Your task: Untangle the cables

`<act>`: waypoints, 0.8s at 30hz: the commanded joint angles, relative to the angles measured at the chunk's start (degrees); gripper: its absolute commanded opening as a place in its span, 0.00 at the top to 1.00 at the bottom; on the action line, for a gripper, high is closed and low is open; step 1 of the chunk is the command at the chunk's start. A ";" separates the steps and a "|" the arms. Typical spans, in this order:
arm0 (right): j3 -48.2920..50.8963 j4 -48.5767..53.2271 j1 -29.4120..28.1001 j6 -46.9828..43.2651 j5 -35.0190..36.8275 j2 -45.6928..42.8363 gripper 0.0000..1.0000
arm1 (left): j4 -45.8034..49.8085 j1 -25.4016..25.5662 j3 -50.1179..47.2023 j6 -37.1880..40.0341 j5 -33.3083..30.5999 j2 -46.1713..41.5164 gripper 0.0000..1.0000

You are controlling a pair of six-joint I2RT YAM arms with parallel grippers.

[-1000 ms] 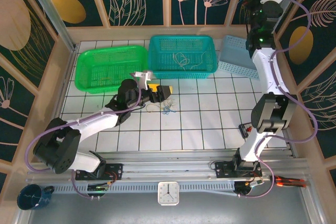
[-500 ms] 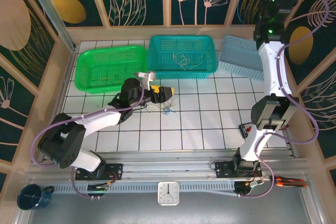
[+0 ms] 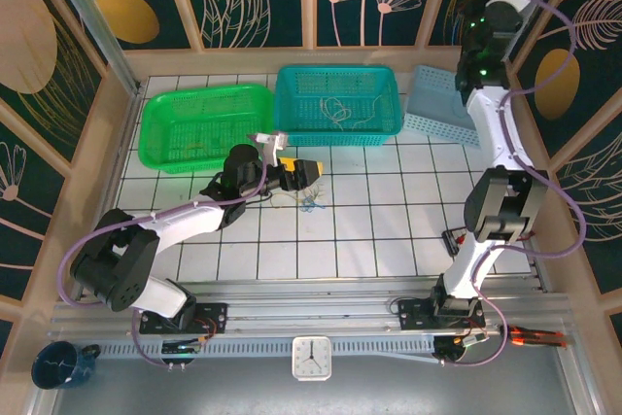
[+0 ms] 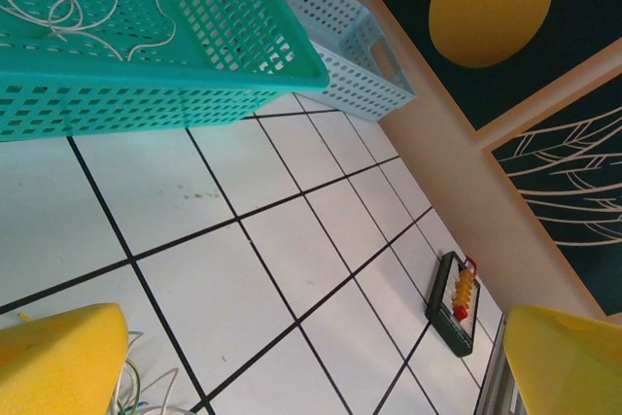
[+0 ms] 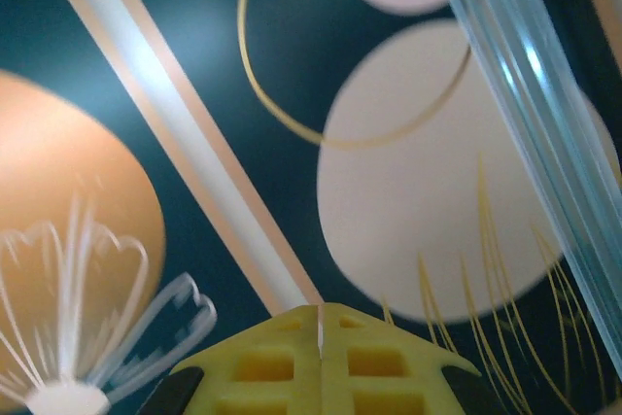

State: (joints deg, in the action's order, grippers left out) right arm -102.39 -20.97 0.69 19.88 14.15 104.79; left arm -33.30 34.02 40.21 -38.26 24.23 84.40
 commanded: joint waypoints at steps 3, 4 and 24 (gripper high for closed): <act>10.23 -10.25 -5.48 -8.88 6.79 -4.87 1.00 | -2.30 -0.45 0.14 -0.95 1.36 0.15 0.01; 10.61 -10.67 -6.58 -11.14 7.82 -4.74 1.00 | -2.34 -0.49 0.05 -0.98 1.35 0.11 0.01; 21.72 -17.40 -11.55 -15.63 15.85 -3.38 1.00 | -4.10 -0.54 -0.57 -2.34 1.44 0.94 0.01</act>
State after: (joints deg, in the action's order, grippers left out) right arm -82.17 -33.17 -10.72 4.78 26.79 103.00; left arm -34.72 34.02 40.12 -39.77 24.93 84.90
